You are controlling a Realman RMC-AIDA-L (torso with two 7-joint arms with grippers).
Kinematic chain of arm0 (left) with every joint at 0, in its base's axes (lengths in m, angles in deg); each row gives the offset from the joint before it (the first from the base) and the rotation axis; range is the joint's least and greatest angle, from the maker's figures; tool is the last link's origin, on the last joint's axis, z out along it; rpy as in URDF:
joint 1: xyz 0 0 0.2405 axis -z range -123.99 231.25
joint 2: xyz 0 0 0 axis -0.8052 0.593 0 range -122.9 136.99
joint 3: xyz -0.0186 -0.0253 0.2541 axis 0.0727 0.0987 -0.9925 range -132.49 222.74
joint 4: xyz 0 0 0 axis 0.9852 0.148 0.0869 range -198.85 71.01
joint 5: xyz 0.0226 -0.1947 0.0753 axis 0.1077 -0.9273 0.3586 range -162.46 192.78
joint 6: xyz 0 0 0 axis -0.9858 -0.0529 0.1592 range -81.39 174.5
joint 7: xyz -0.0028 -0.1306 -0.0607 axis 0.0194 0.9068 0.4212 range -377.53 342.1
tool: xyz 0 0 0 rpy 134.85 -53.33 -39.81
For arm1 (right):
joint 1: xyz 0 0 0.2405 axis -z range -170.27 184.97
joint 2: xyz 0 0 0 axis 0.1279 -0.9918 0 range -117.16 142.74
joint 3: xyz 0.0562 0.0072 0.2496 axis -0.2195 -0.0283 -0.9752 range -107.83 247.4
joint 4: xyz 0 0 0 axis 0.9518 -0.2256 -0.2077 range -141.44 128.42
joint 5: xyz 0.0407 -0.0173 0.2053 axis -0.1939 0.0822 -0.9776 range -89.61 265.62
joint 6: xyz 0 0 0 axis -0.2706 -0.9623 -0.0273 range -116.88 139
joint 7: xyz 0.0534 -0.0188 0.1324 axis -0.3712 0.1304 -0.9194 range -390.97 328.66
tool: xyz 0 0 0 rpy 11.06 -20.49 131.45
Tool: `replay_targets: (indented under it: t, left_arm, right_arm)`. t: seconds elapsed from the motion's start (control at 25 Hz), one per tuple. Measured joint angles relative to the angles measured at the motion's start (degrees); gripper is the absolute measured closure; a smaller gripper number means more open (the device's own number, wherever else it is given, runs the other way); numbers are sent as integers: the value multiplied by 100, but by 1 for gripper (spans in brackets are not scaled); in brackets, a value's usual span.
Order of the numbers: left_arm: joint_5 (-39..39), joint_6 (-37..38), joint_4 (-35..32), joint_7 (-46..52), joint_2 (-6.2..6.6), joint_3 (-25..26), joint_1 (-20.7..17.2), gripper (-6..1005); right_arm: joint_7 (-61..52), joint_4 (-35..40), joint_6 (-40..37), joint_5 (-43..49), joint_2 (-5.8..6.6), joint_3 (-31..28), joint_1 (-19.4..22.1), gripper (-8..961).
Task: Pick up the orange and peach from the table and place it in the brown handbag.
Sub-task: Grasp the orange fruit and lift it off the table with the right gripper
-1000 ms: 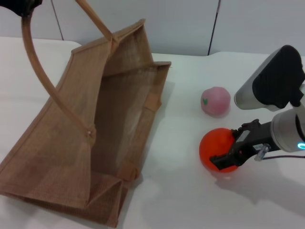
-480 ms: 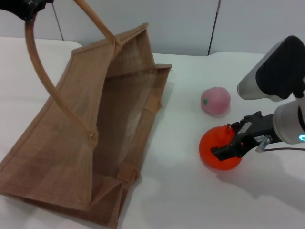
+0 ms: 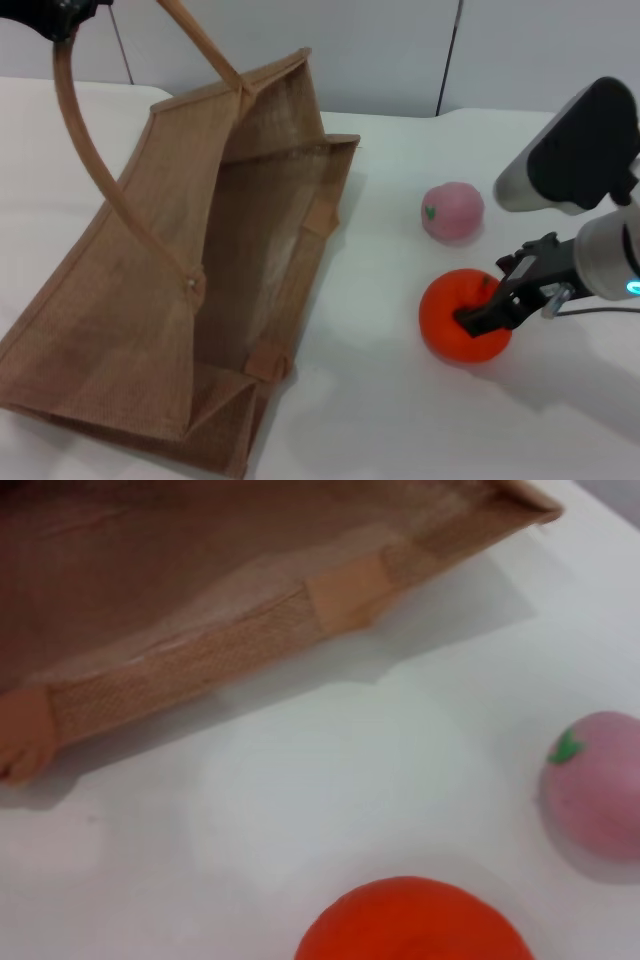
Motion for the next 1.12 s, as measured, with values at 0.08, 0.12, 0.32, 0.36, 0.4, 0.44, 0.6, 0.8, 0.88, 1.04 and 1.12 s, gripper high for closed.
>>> replay_targets:
  t: [0.08, 0.12, 0.32, 0.36, 0.4, 0.44, 0.6, 0.8, 0.88, 1.04, 1.12]
  left_arm:
    - [0, 0, -2, 7, 0, 0, 0, 904]
    - [0, 0, -2, 8, 0, 0, 0, 904]
    - [94, 0, -6, 14, 0, -18, -1, 905]
    - [119, -2, -7, 17, -1, -39, -1, 905]
    - [132, -3, -9, 19, -1, -53, -1, 905]
    - [144, -4, -15, 20, -2, -70, 0, 905]
    - [150, -7, -25, 26, -9, -79, 4, 905]
    - [150, -9, -13, 33, -9, -79, 13, 905]
    - [150, -9, -11, 34, -10, -79, 14, 905]
    - [149, -8, -5, 34, -7, -79, 14, 905]
    - [149, 1, 21, 28, -5, -79, 15, 905]
  right_arm:
    - [-50, -19, 39, -9, -3, 79, -26, 67]
    - [-76, -25, 71, -10, -3, 122, -47, 67]
    - [-123, 0, 216, -21, -12, 259, -143, 66]
    - [-132, -4, 219, -22, -14, 272, -160, 66]
    - [-156, -37, 222, -23, -13, 288, -181, 66]
    - [-156, -37, 222, -23, -13, 288, -181, 66]
    - [-175, -306, 177, -27, -12, 434, -281, 66]
    - [-198, -907, 97, -39, -16, 541, -583, 65]
    - [-202, -989, 96, -64, -18, 519, -636, 66]
    - [-204, -1001, 97, -177, -5, 430, -674, 70]
    - [-204, -983, 107, -190, -3, 380, -683, 93]
